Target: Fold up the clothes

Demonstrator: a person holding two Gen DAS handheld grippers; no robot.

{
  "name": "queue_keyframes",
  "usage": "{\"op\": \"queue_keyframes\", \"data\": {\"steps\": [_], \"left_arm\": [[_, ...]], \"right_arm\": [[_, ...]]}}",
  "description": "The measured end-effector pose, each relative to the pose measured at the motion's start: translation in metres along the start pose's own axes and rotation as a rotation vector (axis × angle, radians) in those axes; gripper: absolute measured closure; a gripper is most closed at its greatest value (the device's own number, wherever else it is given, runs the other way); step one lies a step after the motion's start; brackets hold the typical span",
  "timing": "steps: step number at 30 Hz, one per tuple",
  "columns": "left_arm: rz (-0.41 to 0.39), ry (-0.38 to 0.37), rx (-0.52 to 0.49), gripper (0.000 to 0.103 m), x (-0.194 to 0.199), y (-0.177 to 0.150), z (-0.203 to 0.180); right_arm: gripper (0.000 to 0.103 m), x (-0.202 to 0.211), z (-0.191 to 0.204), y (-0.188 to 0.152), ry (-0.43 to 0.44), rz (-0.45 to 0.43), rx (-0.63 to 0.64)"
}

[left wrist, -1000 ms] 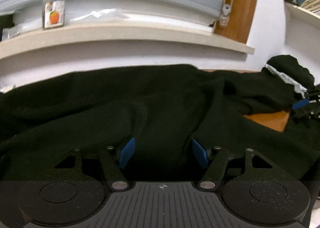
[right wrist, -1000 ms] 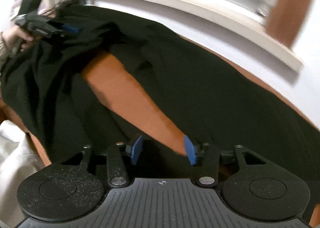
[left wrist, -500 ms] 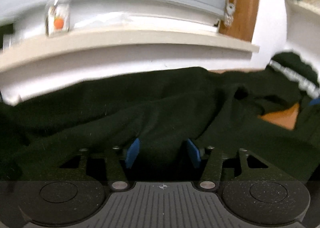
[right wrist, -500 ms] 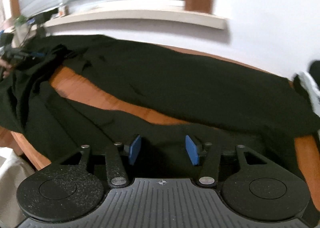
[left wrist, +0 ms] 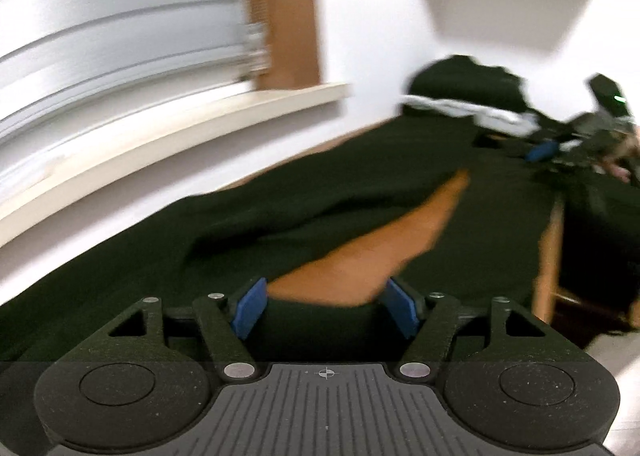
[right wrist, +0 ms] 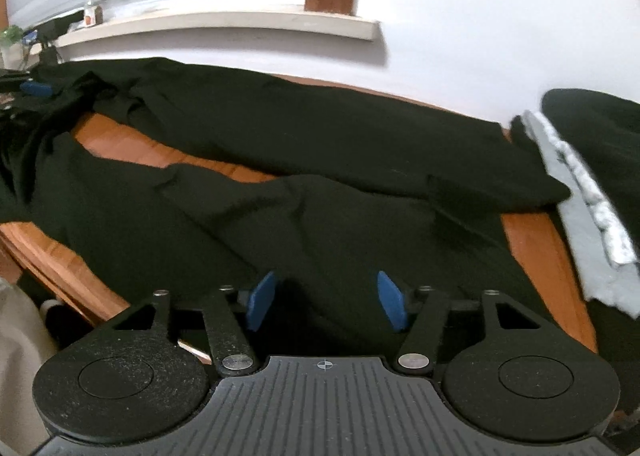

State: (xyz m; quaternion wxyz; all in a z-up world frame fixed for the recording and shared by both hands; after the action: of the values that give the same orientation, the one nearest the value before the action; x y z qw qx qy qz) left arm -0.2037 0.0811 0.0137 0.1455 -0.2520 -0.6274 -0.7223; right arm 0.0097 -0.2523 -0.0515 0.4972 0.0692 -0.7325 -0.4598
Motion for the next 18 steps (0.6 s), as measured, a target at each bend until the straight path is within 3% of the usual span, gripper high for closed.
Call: {"op": "queue_keyframes", "data": {"steps": [7, 18], "left_arm": [[0.041, -0.07, -0.09, 0.033, -0.025, -0.003, -0.051], [0.1, -0.045, -0.108, 0.029, -0.025, -0.02, -0.048]], "right_arm": [[0.044, 0.019, -0.022, -0.025, -0.034, 0.002, -0.063], [0.044, 0.02, -0.027, -0.034, -0.039, 0.004, -0.092]]}}
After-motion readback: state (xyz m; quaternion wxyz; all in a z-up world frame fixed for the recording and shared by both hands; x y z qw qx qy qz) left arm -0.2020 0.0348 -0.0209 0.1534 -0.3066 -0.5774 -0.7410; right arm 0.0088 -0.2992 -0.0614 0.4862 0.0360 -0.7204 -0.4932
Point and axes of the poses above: each gripper's, at about its wrist camera, not at the fingertips, and x roughly against the way its jaws point, z to its left, y to its top, the point moved 8 cm from there along -x, roughly the way its jaws point
